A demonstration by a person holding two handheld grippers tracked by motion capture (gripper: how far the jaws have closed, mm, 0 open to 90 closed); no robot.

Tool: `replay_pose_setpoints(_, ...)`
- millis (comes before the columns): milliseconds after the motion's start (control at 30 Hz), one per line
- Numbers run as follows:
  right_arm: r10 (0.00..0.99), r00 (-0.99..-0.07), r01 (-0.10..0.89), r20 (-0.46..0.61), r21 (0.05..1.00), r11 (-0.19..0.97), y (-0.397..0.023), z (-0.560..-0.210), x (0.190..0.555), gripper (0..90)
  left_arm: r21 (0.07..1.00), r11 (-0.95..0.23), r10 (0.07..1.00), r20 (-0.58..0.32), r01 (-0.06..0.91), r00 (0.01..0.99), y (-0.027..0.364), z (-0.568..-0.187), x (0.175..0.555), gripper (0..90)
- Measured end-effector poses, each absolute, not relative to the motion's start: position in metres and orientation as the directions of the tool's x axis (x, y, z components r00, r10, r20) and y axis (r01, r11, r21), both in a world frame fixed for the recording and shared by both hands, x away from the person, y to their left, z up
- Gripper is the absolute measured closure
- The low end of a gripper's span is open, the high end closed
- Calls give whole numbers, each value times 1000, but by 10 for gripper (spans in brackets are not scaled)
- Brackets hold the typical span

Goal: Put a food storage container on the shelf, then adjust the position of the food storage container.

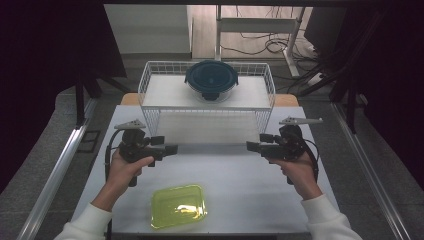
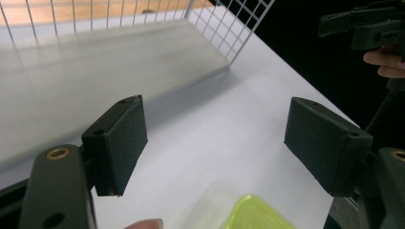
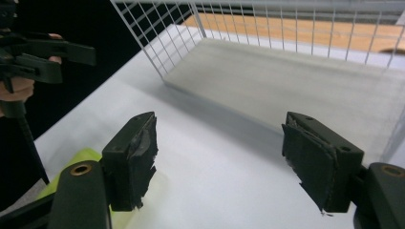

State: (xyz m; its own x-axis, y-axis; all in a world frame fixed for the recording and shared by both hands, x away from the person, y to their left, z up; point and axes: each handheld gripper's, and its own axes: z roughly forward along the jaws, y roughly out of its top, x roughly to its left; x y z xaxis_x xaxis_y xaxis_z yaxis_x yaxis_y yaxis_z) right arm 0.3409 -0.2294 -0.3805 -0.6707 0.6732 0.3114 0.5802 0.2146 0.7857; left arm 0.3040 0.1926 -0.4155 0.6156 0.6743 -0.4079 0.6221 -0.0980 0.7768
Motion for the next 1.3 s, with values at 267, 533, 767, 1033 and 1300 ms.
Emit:
replay_pose_setpoints(267, 693, -650, 605, 311, 764, 224, -242, -404, 329, 277, 753, -135, 702, -386, 644, 599, 196, -434, 290, 225)
replay_pose_setpoints(533, 708, -629, 640, 321, 732, 236, -249, -425, 323, 277, 729, -153, 725, -376, 668, 577, 199, -445, 286, 231)
replay_pose_setpoints(767, 712, -627, 645, 316, 723, 247, -247, -428, 322, 277, 719, -166, 733, -368, 675, 572, 196, -449, 286, 235)
replay_pose_setpoints(1033, 716, -625, 646, 311, 721, 251, -247, -430, 322, 275, 722, -167, 740, -358, 671, 569, 199, -447, 283, 235)
replay_pose_setpoints(1300, 724, -615, 655, 312, 713, 249, -249, -434, 322, 275, 715, -198, 775, -305, 671, 554, 205, -447, 271, 256)
